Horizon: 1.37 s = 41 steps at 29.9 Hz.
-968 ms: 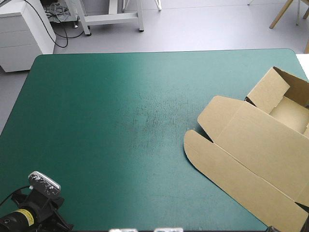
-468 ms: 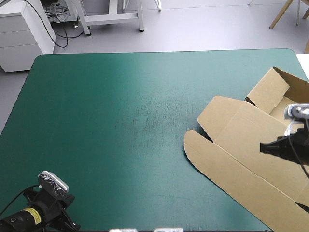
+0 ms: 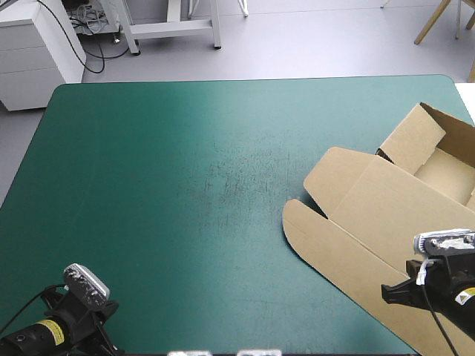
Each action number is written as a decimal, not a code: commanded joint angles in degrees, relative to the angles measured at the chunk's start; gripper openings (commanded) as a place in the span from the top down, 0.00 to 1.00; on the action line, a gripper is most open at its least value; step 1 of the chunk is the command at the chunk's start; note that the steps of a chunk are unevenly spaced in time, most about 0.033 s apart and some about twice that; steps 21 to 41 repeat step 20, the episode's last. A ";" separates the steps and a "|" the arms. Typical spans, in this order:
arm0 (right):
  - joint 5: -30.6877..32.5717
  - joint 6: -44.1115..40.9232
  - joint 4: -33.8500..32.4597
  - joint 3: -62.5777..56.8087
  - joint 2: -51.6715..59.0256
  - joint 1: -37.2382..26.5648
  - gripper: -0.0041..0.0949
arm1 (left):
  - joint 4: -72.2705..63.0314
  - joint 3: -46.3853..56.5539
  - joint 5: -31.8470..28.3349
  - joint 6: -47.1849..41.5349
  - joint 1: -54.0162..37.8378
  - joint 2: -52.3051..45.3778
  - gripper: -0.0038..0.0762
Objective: Fold the box
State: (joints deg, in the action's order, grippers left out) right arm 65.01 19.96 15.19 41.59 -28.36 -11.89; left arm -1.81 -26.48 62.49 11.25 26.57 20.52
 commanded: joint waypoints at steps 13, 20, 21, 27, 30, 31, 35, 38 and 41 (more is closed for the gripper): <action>-9.61 7.73 9.05 -7.75 7.41 0.13 0.97 | -0.53 -1.38 -2.44 -0.46 0.07 0.38 0.96; -8.76 6.01 9.29 -7.75 7.40 0.13 0.97 | -0.53 -1.38 -2.44 -0.46 0.07 0.38 0.96; -8.76 6.01 9.29 -7.75 7.40 0.13 0.97 | -0.53 -1.38 -2.44 -0.46 0.07 0.38 0.96; -8.76 6.01 9.29 -7.75 7.40 0.13 0.97 | -0.53 -1.38 -2.44 -0.46 0.07 0.38 0.96; -8.76 6.01 9.29 -7.75 7.40 0.13 0.97 | -0.53 -1.38 -2.44 -0.46 0.07 0.38 0.96; -8.76 6.01 9.29 -7.75 7.40 0.13 0.97 | -0.53 -1.38 -2.44 -0.46 0.07 0.38 0.96; -8.76 6.01 9.29 -7.75 7.40 0.13 0.97 | -0.53 -1.38 -2.44 -0.46 0.07 0.38 0.96; -8.76 6.01 9.29 -7.75 7.40 0.13 0.97 | -0.53 -1.38 -2.44 -0.46 0.07 0.38 0.96; -8.76 6.01 9.29 -7.75 7.40 0.13 0.97 | -0.53 -1.38 -2.44 -0.46 0.07 0.38 0.96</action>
